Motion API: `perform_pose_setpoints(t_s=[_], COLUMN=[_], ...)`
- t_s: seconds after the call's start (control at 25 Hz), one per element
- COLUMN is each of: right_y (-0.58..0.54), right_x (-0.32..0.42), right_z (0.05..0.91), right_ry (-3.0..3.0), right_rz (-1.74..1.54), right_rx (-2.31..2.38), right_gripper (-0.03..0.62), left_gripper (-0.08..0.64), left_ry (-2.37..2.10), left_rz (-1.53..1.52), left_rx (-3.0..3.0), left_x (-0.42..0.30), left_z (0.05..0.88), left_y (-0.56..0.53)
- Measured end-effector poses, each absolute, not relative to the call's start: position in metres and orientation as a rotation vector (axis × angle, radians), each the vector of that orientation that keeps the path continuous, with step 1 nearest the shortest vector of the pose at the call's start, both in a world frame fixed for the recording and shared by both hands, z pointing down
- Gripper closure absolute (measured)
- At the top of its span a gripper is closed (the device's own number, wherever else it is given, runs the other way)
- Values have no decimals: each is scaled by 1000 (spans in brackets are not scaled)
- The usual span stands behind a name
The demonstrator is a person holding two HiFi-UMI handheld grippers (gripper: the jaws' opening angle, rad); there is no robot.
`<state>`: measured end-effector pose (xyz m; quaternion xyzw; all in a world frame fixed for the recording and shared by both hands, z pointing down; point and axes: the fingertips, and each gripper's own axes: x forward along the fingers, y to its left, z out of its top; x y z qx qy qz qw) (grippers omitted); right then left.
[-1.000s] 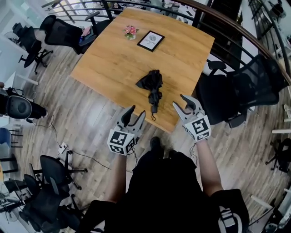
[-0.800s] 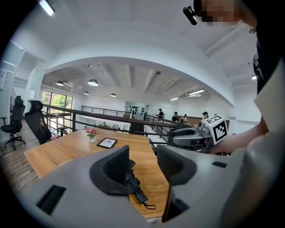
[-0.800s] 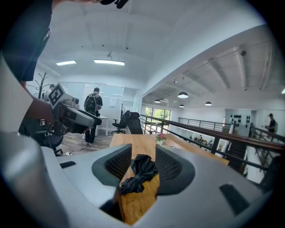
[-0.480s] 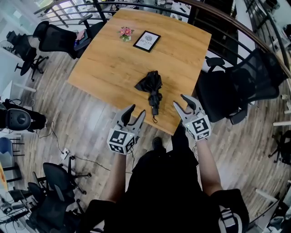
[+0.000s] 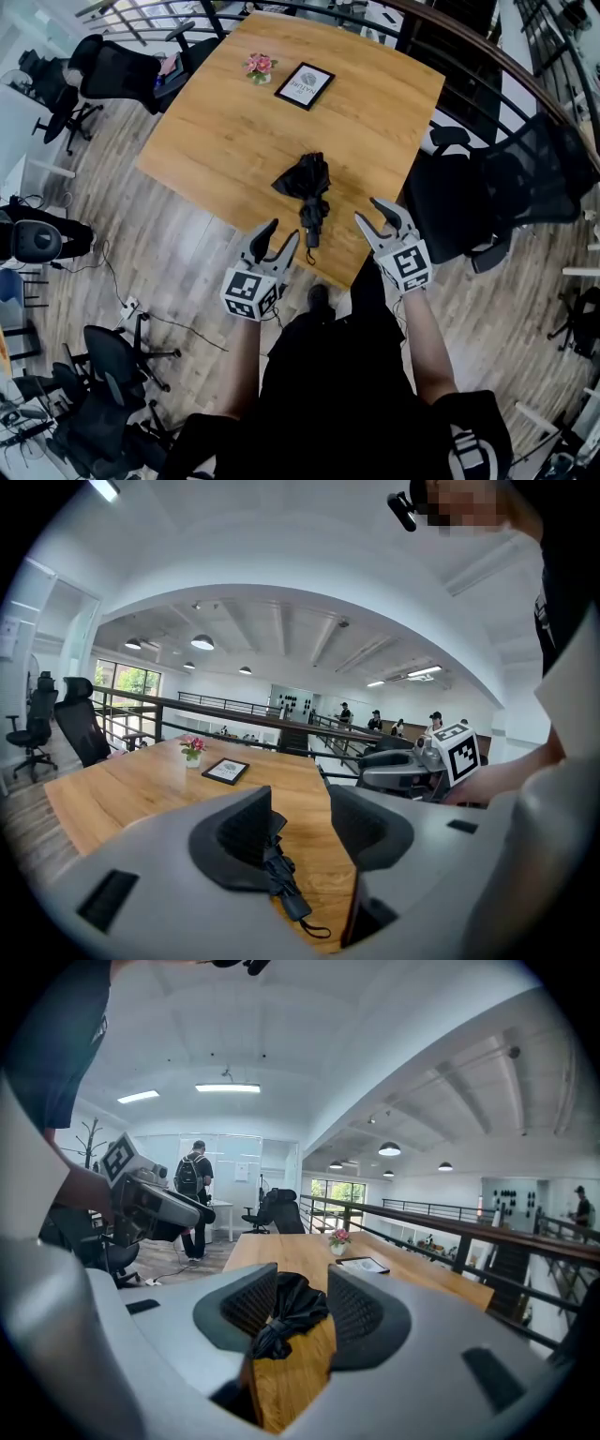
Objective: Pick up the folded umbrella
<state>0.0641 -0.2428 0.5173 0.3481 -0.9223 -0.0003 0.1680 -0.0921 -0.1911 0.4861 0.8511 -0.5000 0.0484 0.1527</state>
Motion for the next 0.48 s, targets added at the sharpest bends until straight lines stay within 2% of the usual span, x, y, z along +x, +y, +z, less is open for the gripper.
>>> perform_pose_setpoints(t_s=[0.48], right_y=[-299], right_x=[75], right_z=[541], right_ry=[-2646], right_rz=[62], right_rx=[868], right_gripper=[414], left_gripper=[360], left_ry=[-1475], left_rz=[185], left_rx=[2320], left_x=[-73], left_z=[517], left_y=[-233])
